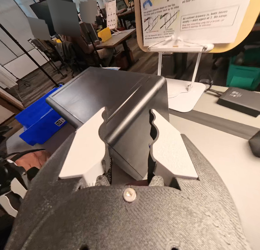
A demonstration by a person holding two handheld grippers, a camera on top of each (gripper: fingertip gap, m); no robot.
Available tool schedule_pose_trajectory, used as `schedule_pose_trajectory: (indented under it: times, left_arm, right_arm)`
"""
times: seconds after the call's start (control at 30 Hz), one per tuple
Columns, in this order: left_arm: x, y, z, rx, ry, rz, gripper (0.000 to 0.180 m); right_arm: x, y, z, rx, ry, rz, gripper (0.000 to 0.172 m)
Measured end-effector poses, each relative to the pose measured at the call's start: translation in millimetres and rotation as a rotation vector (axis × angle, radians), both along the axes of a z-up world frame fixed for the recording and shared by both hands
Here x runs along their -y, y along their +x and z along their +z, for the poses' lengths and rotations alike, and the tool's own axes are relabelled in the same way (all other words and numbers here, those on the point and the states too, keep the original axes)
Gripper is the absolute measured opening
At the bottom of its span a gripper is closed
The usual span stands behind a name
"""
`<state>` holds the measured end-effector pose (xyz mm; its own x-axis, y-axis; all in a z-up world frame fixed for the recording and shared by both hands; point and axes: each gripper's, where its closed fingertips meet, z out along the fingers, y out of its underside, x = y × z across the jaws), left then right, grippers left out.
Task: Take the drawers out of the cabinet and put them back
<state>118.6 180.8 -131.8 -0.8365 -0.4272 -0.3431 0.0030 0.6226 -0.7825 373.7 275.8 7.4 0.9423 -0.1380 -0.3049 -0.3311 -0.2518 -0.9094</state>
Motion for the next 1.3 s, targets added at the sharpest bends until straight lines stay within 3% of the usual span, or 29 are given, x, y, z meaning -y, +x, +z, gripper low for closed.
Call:
schedule_pose_trajectory:
  times: [0.3,0.6,0.8,1.13,1.3]
  left_arm:
    - [4.7,36.4,57.7,-0.068,0.013,0.063,0.017]
    - [3.1,78.0,86.0,-0.273,-0.045,0.147,0.017]
    - [-4.4,96.7,87.9,-0.262,-0.004,0.200,0.017]
    - [-5.6,103.9,61.7,-0.103,0.158,0.181,0.018]
    - [-27.1,129.1,56.4,0.049,0.230,0.322,0.030]
  right_arm:
    - [-3.6,1.5,-16.6,-0.029,-0.051,0.035,0.059]
    - [-3.5,0.6,-15.4,-0.020,-0.046,0.033,0.056]
    - [-3.6,0.3,-15.5,-0.027,-0.039,0.037,0.055]
    - [-3.4,0.5,-16.2,-0.022,-0.037,0.037,0.056]
    - [-3.0,0.7,-15.9,-0.011,-0.040,0.031,0.056]
